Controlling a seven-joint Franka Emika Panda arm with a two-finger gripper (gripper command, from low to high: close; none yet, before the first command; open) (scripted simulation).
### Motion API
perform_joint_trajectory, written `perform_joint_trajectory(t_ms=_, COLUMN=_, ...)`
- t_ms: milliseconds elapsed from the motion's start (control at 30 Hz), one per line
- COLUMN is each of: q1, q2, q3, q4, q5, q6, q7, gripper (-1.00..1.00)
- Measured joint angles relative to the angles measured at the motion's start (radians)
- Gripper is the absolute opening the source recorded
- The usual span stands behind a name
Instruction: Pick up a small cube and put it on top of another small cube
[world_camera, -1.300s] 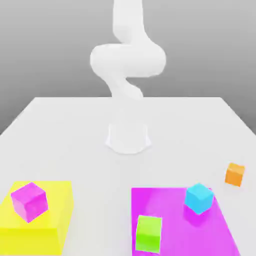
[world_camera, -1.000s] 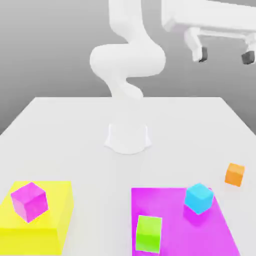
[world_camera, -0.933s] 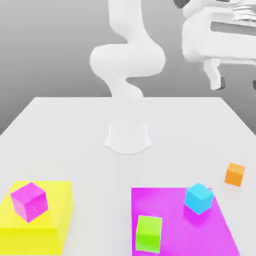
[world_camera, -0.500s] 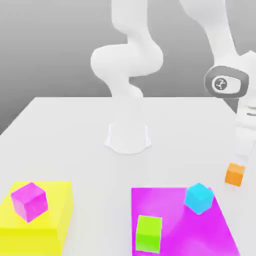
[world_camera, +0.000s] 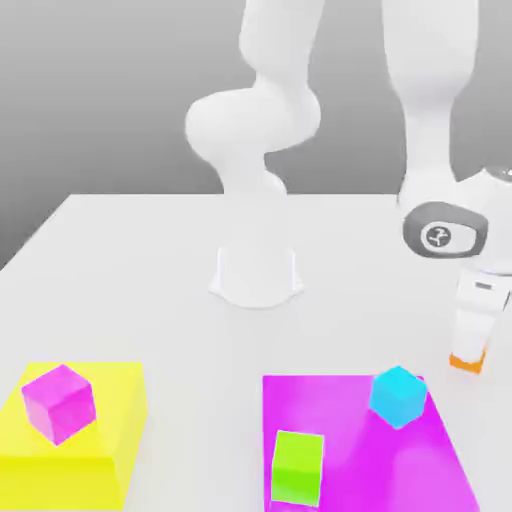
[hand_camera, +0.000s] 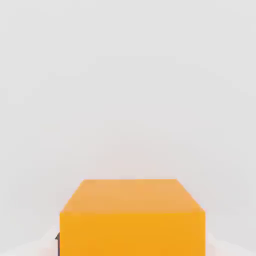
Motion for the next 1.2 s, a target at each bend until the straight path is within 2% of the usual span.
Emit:
perform_joint_trajectory(t_ms=133, q1=-0.078, q2=-0.120, q3=0.114, q4=-0.033, q5=0.168, q6=-0.081, q7=-0.127, gripper=-1.00)
perform_joint_trajectory(t_ms=200, q1=-0.100, q2=-0.160, q3=0.130, q4=-0.037, q5=0.232, q6=-0.111, q7=-0.155, gripper=-1.00)
perform_joint_trajectory(t_ms=367, q1=-0.217, q2=-0.207, q3=-0.018, q4=0.029, q5=0.204, q6=-0.175, q7=-0.079, gripper=-1.00)
perform_joint_trajectory(t_ms=533, q1=-0.458, q2=-0.261, q3=-0.170, q4=0.111, q5=0.162, q6=-0.275, q7=-0.010, gripper=-1.00)
perform_joint_trajectory(t_ms=633, q1=-0.591, q2=-0.282, q3=-0.227, q4=0.155, q5=0.204, q6=-0.349, q7=-0.009, gripper=-1.00)
perform_joint_trajectory(t_ms=933, q1=-0.953, q2=-0.336, q3=-0.412, q4=0.275, q5=0.408, q6=-0.579, q7=-0.063, gripper=-1.00)
perform_joint_trajectory(t_ms=1000, q1=-1.055, q2=-0.300, q3=-0.405, q4=0.269, q5=0.429, q6=-0.540, q7=-0.076, gripper=-1.00)
perform_joint_trajectory(t_ms=1033, q1=-1.076, q2=-0.273, q3=-0.382, q4=0.261, q5=0.433, q6=-0.505, q7=-0.079, gripper=-1.00)
perform_joint_trajectory(t_ms=1067, q1=-1.037, q2=-0.242, q3=-0.363, q4=0.250, q5=0.435, q6=-0.465, q7=-0.080, gripper=-1.00)
perform_joint_trajectory(t_ms=1100, q1=-1.028, q2=-0.226, q3=-0.357, q4=0.245, q5=0.436, q6=-0.444, q7=-0.081, gripper=1.00)
perform_joint_trajectory(t_ms=1200, q1=-1.028, q2=-0.226, q3=-0.357, q4=0.245, q5=0.436, q6=-0.444, q7=-0.081, gripper=1.00)
